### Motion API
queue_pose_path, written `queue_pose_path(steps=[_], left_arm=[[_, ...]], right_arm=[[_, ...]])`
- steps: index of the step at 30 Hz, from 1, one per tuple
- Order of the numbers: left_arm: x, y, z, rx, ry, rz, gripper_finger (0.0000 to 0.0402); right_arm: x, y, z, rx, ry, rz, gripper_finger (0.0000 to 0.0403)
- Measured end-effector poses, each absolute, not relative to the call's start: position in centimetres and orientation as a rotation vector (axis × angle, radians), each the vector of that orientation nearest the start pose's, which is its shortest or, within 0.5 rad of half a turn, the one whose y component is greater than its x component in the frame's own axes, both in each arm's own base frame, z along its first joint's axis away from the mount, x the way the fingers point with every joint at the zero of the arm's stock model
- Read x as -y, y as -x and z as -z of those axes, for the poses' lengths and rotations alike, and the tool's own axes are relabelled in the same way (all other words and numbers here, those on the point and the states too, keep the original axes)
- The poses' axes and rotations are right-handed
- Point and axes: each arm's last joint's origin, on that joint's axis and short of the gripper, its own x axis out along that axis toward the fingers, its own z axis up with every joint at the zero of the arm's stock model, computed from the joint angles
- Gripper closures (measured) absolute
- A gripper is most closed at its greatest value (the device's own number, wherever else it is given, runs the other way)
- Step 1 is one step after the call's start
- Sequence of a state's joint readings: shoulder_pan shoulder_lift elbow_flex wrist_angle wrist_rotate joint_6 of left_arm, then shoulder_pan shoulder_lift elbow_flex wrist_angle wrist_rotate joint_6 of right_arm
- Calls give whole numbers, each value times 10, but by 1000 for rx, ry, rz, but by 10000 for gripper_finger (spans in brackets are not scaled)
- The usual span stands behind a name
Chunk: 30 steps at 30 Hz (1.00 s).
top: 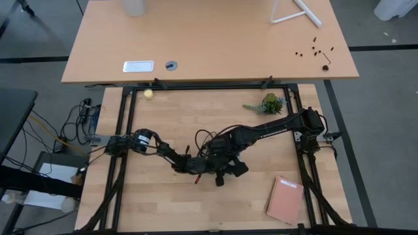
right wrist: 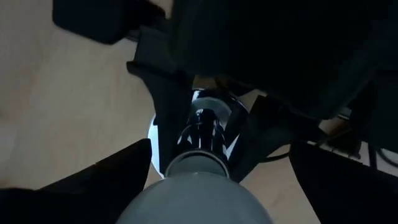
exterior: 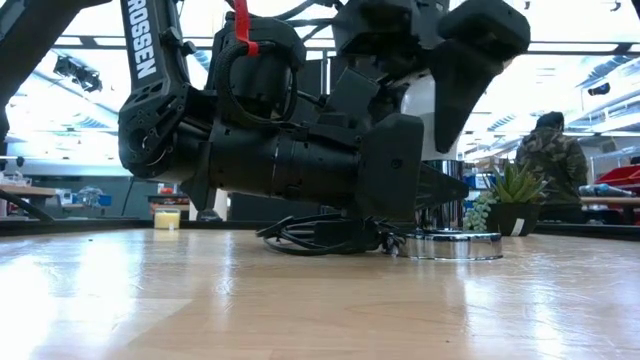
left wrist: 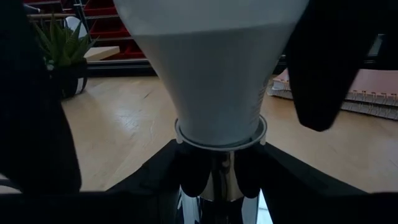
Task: Screw lightbulb
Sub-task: Insert the light bulb into the lamp
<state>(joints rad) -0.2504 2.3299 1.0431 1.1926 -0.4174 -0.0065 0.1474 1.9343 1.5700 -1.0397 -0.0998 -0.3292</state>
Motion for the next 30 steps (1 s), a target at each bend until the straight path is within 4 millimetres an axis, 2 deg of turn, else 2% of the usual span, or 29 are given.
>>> queue_pose_path(steps=[6,11,25,30], left_arm=[[93,-411,-68,-90,-24,-171,217],[93,-411,-67,-92,-30,-164,217],[93,-411,-67,-92,-32,-167,217],[93,-411,-67,-93,-50,-167,217]], right_arm=[[-62,-373,-224,-1362,395,-505,14],[-68,-368,-225,-1368,565,-588,19],[-79,-366,-225,-1351,600,-640,30],[-79,-361,-233,-1345,587,-628,30]])
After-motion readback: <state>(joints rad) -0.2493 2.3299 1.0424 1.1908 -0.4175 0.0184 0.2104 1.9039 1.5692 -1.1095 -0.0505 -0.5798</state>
